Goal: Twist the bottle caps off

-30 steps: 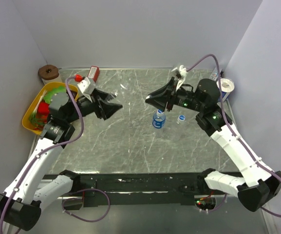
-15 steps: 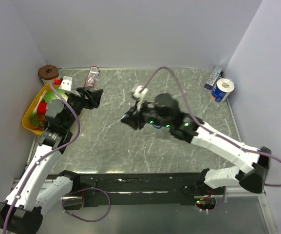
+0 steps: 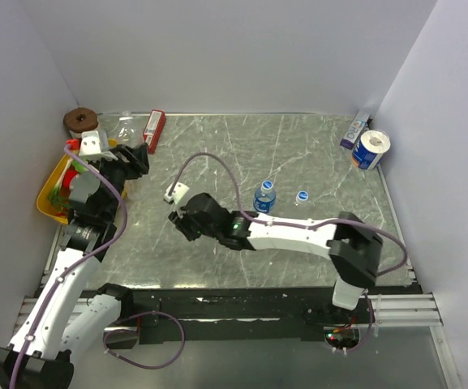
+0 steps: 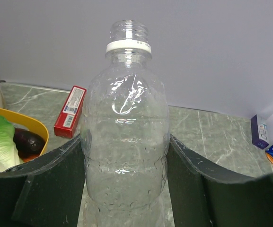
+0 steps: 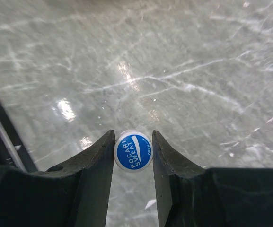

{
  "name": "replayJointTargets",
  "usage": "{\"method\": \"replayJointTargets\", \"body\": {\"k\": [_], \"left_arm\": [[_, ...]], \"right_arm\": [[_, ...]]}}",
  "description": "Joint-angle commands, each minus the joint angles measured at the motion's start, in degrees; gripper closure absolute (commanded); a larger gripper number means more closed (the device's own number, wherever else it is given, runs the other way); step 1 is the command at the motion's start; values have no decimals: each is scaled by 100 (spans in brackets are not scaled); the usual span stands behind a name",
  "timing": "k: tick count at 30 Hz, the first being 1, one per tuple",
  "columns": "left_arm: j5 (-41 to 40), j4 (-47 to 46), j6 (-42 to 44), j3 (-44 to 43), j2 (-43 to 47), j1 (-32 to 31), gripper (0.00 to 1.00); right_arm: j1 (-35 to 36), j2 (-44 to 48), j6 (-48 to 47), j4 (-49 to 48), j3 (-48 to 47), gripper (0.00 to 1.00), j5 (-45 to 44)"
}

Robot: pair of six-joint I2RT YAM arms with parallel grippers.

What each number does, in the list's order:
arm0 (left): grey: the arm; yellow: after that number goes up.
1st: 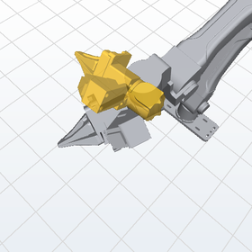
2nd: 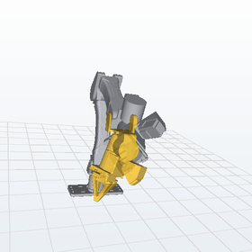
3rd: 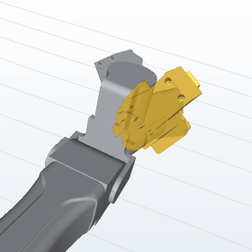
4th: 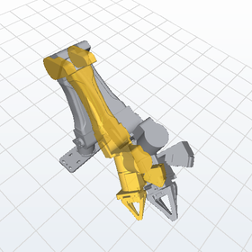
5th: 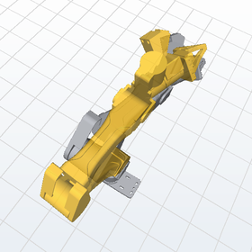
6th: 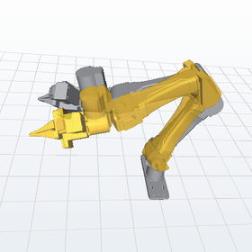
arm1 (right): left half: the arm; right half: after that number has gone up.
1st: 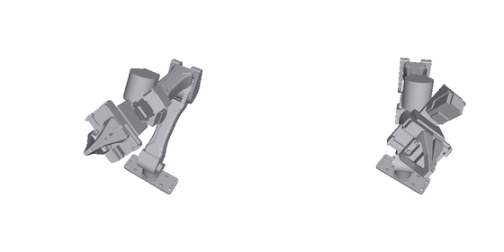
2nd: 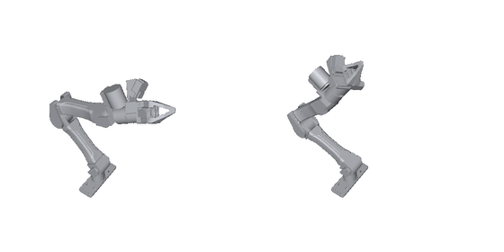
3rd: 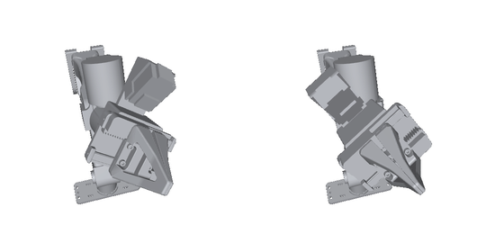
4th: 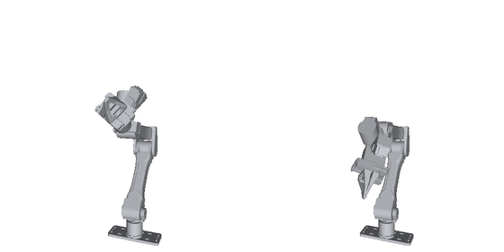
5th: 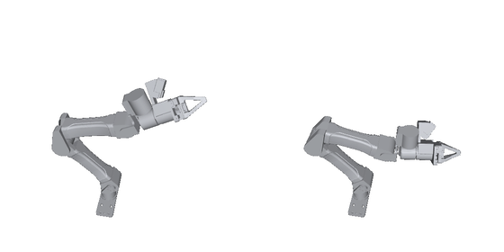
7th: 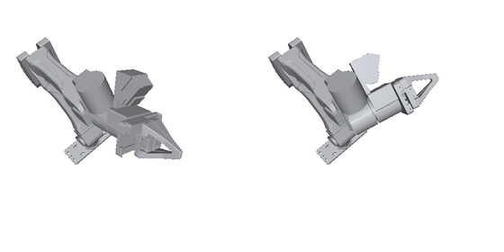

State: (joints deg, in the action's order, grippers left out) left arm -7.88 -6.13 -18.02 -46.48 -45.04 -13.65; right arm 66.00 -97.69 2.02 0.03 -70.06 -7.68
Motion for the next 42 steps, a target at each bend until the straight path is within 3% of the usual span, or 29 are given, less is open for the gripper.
{"method": "replayJointTargets", "body": {"k": [1,12,20,25,33,37,42], "left_arm": [[-214,50,-105,-63,206,64,60],[-609,480,61,-204,390,99,60],[-952,481,132,-116,478,91,60],[-917,464,141,-125,417,99,60],[-926,455,141,-98,408,99,60],[-952,437,150,-81,434,99,60],[-935,394,132,-54,417,99,59]], "right_arm": [[71,-452,96,-706,-165,85,-383],[150,-1726,88,-1198,-552,87,-471],[168,-2228,18,-1304,-790,81,-743],[185,-2386,-18,-1278,-868,66,-779],[194,-2580,-44,-1172,-939,55,-814],[194,-2571,-70,-1190,-869,28,-726],[186,-2413,-132,-1286,-746,19,-664]]}}
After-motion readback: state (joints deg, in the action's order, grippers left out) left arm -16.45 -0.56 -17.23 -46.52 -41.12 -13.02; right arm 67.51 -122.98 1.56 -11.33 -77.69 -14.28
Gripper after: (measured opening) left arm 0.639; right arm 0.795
